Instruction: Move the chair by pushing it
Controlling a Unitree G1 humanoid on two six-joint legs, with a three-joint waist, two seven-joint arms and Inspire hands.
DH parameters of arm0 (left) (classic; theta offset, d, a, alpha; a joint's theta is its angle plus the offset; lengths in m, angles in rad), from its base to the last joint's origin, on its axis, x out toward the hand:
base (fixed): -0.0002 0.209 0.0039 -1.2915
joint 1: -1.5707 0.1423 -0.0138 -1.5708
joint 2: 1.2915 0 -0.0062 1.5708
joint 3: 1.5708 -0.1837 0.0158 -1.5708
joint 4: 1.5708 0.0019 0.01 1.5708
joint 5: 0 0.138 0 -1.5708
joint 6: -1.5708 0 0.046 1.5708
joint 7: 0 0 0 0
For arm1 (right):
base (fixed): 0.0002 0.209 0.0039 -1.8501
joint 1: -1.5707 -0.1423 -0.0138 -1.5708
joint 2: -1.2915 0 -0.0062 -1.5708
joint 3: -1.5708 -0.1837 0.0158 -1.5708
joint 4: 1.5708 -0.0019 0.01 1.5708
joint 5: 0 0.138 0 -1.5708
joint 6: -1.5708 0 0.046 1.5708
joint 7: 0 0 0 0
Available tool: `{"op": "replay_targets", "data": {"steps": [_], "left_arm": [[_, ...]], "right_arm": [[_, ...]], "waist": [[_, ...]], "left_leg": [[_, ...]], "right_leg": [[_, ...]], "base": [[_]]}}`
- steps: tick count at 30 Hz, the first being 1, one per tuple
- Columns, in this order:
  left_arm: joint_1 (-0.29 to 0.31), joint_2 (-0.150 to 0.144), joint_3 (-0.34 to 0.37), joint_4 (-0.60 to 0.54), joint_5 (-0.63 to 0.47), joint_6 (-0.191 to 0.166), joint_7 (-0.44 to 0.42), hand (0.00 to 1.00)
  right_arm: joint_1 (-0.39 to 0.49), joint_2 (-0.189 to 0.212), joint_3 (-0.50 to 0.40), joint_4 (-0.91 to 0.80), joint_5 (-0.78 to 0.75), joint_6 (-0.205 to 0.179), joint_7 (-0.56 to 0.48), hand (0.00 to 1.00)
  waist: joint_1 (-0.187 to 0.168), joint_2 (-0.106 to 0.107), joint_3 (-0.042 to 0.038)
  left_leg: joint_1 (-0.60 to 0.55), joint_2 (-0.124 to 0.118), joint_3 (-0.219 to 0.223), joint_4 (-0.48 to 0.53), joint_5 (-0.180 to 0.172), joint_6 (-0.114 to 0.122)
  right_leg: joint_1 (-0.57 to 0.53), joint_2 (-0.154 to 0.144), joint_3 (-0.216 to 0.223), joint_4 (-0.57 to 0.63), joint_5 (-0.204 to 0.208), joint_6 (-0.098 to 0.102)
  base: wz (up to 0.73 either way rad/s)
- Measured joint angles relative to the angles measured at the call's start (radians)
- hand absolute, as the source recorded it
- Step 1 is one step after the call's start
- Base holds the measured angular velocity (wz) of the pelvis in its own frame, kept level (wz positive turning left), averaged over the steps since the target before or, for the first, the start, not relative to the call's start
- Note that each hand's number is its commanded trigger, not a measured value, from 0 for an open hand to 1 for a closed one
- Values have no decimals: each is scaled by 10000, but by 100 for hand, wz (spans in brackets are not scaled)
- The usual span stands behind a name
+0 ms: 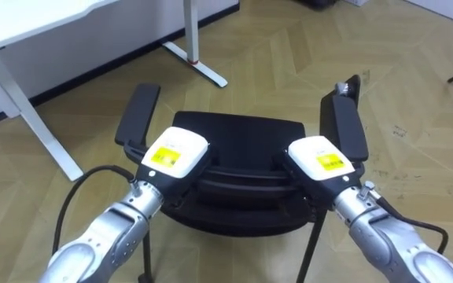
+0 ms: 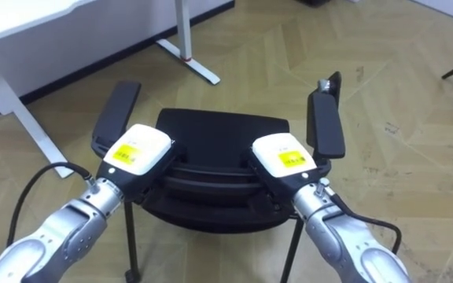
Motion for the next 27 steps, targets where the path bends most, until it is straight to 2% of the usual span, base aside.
{"op": "replay_targets", "data": {"steps": [2, 3, 4, 6, 7, 8, 9, 10, 11, 12, 13, 16, 18, 19, 20, 21, 22, 23, 24, 26, 27], "left_arm": [[3, 93, 59, 115, 3, -143, 11, 100], [3, 141, 89, 170, 3, -225, 10, 100], [3, 162, 100, 181, 3, -243, 10, 100], [3, 191, 192, 271, 1, -386, 2, 100], [3, 196, 227, 307, 1, -429, 1, 100], [10, 181, 294, 397, -10, -493, 2, 100], [13, 119, 354, 508, -13, -574, 3, 100], [13, 72, 383, 579, -14, -613, 10, 100], [15, 45, 389, 671, -34, -632, 40, 100], [21, 28, 391, 720, -81, -659, 55, 100], [21, -42, 398, 740, -82, -657, 111, 100], [58, -99, 389, 776, -85, -662, 263, 100], [82, -142, 384, 857, -92, -720, 349, 100], [105, -160, 385, 857, -92, -723, 372, 100], [140, -196, 385, 856, -91, -767, 474, 100], [184, -218, 385, 834, -90, -806, 578, 100], [215, -233, 387, 802, -90, -807, 612, 100], [309, -236, 392, 745, -81, -806, 639, 100], [347, -233, 403, 690, -77, -805, 648, 100], [368, -236, 424, 648, -67, -797, 649, 100], [368, -238, 424, 628, -62, -794, 634, 100]], "right_arm": [[51, 188, 0, 208, -18, -97, -41, 100], [83, 260, 3, 259, -15, -128, -58, 100], [86, 259, 3, 273, 6, -172, -56, 100], [94, 256, 18, 276, 1, -347, -56, 100], [93, 246, 18, 276, -25, -390, -73, 100], [82, 242, 17, 275, -128, -457, -87, 100], [92, 246, 17, 278, -180, -465, -67, 100], [102, 247, 17, 289, -198, -467, -61, 100], [98, 261, 17, 304, -237, -471, -48, 100], [92, 251, 16, 305, -262, -477, -60, 100], [86, 160, 15, 289, -262, -509, -130, 100], [46, 87, 24, 381, -265, -601, -252, 100], [58, 20, 43, 567, -260, -801, -458, 100], [88, 2, 43, 578, -266, -822, -511, 100], [136, -66, 43, 575, -301, -859, -616, 100], [170, -151, 43, 523, -316, -896, -705, 100], [188, -184, 43, 486, -317, -896, -720, 100], [244, -187, 44, 483, -332, -895, -746, 100], [261, -191, 43, 468, -359, -898, -788, 100], [268, -190, 38, 456, -404, -897, -826, 100], [291, -190, 35, 424, -435, -886, -873, 100]], "waist": [[180, -222, -21], [240, -333, -35], [287, -351, -31], [392, -367, 21], [409, -328, 50], [421, -224, 132], [424, -157, 188], [409, -144, 202], [459, -168, 216], [500, -235, 257], [496, -268, 255], [599, -294, 261], [695, -299, 246], [711, -294, 229], [724, -262, 208], [717, -174, 150], [712, -139, 114], [719, -166, 4], [716, -232, -11], [657, -294, -36], [650, -359, -51]], "left_leg": [[-25, 19, 59, 383, -5, -8], [-162, 78, 94, 846, -64, -104], [-278, 132, 95, 1210, -120, -192], [-1039, 344, 107, 3029, -177, -274], [-1254, 426, 107, 3559, -173, -273], [-1608, 657, 109, 4525, -132, -249], [-1969, 890, 108, 5456, 62, -200], [-2182, 964, 78, 5914, 231, -152], [-2574, 1046, 26, 6718, 697, -38], [-2970, 1006, -53, 7130, 758, 30], [-3499, 858, -28, 7246, 685, 147], [-4441, 576, 275, 6688, 649, 201], [-4819, 211, 502, 4814, 728, 173], [-4834, 110, 503, 4173, 814, 120], [-4837, -34, 517, 2923, 1085, 87], [-4837, -47, 532, 1830, 1401, 138], [-4833, -34, 531, 1424, 1664, 212], [-4681, -87, 561, 1053, 2270, 251], [-4426, -257, 552, 679, 2798, 376], [-4119, -540, 518, 452, 3125, 607], [-3991, -641, 602, 458, 3151, 665]], "right_leg": [[12, -7, 20, 267, -212, -87], [19, -9, -10, 425, -307, -172], [22, -3, -54, 511, -360, -220], [28, -3, -215, 815, -585, -431], [52, 19, -254, 847, -656, -488], [181, 67, -298, 1010, -854, -595], [309, 185, -309, 1204, -1136, -627], [347, 240, -273, 1303, -1312, -617], [377, 241, -251, 1532, -1554, -711], [393, 186, -262, 1671, -1680, -797], [329, 142, -280, 1782, -1751, -896], [398, 97, -287, 1887, -1892, -979], [527, 92, -320, 1886, -2106, -914], [575, 97, -319, 1884, -2146, -911], [655, 109, -342, 1883, -2229, -899], [709, 179, -337, 1880, -2323, -847], [737, 202, -339, 1887, -2373, -823], [823, 183, -256, 1871, -2457, -695], [944, 135, -88, 1835, -2525, -636], [1168, -23, -12, 1719, -2622, -494], [1329, -152, 34, 1592, -2670, -414]], "base": [[-3], [-5], [0], [6], [9], [16], [20], [16], [11], [8], [4], [-7], [-8], [-7], [-6], [-5], [-6], [-5], [-5], [-7], [-14]]}}
